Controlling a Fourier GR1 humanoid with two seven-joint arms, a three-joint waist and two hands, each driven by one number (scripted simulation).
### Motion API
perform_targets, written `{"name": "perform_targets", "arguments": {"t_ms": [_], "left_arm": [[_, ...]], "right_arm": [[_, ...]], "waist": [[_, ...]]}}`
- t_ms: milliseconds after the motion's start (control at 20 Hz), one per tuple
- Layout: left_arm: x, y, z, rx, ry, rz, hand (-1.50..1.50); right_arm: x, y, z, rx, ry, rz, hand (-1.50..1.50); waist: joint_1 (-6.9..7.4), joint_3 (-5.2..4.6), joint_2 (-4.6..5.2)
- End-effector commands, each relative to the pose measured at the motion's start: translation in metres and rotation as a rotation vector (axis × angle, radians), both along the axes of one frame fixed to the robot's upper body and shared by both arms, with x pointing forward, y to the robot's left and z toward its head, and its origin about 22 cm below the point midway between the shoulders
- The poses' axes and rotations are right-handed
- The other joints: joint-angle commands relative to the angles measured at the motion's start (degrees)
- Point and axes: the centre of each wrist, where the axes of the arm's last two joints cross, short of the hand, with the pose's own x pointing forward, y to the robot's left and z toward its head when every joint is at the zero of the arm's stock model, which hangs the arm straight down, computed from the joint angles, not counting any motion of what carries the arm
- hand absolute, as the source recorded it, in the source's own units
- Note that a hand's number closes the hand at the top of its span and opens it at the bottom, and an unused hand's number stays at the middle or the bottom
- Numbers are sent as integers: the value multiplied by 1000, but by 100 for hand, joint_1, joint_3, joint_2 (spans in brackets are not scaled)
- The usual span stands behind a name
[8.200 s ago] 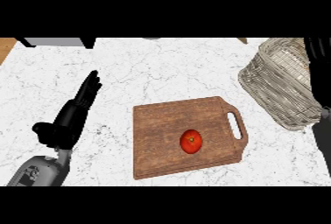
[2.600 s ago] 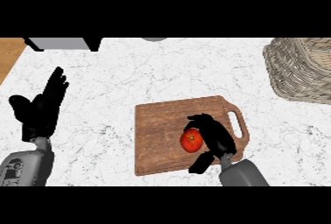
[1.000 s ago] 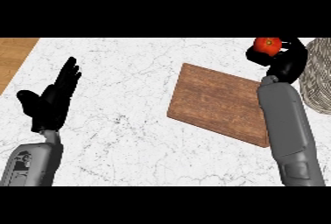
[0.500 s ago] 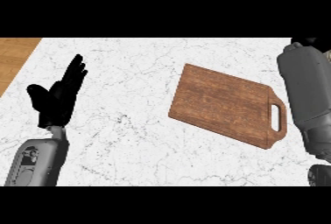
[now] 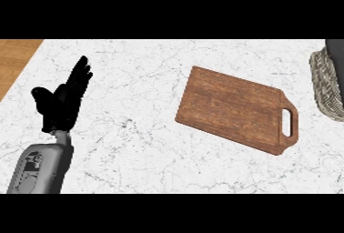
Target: Pick the tomato from the cutting board and place it in the basket
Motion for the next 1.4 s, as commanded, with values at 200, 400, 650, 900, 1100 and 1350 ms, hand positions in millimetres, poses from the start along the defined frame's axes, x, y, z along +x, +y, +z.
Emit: {"name": "perform_targets", "arguments": {"t_ms": [200, 400, 650, 900, 1100, 1350], "left_arm": [[5, -2, 6, 5, -17, 2, 0], [4, 1, -1, -3, -6, 2, 0], [3, 1, -2, -4, -1, 10, 0], [-4, 2, -14, 6, 14, 18, 0], [1, 16, -1, -5, -2, 16, 0], [-4, 4, -14, -16, 11, 13, 0]], "right_arm": [[-6, -40, 11, 9, 28, -158, 150], [-12, -58, 27, 14, 116, -180, 150], [-16, -71, 16, 42, 183, -225, 150], [-27, -92, -4, 104, 233, -278, 150], [-30, -95, -17, 127, 249, -301, 150], [-33, -103, -14, 141, 234, -298, 150]], "waist": [[-40, 3, 20], [-42, 2, 20], [-56, 10, 14], [-76, 27, 23], [-81, 30, 2], [-168, 37, -35]]}}
